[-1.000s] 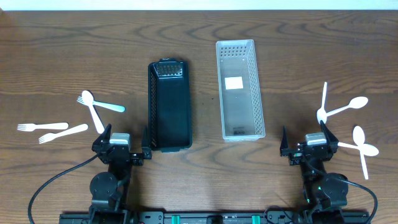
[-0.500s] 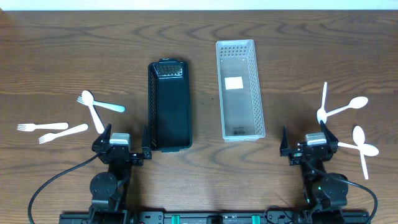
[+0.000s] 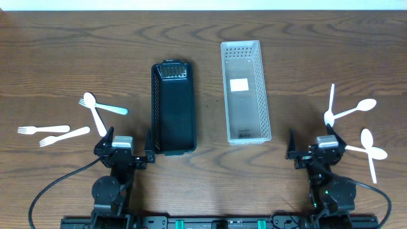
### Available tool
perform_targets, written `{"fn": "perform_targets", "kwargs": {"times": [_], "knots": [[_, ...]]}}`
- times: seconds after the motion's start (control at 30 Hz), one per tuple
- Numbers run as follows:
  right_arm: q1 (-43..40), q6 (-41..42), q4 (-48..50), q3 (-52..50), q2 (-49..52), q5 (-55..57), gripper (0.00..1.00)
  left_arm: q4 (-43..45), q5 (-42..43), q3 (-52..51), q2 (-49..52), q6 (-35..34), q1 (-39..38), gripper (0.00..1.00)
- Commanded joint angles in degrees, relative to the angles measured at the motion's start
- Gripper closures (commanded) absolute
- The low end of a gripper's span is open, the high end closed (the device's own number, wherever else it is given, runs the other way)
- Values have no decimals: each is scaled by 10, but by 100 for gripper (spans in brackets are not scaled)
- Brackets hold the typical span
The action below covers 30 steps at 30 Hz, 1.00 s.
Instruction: Pack container
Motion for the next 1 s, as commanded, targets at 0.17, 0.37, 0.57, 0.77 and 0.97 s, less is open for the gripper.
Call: {"fn": "perform_targets", "kwargs": {"times": [0.17, 0.37, 0.57, 0.77, 0.97], "knots": [[-1, 110, 24, 42, 21, -43, 1, -38, 68, 75, 14, -129, 1, 2], [-1, 28, -29, 215, 151, -34, 1, -151, 50, 293, 160, -109, 1, 2], [-1, 27, -176, 440, 369, -32, 1, -285, 31, 523, 398, -74, 3, 2], [-12, 27, -418, 663, 583, -26, 1, -476, 31, 709, 625, -70, 61, 2], [-19, 28, -566, 788, 757, -34, 1, -509, 47, 750, 751, -71, 122, 2]]}}
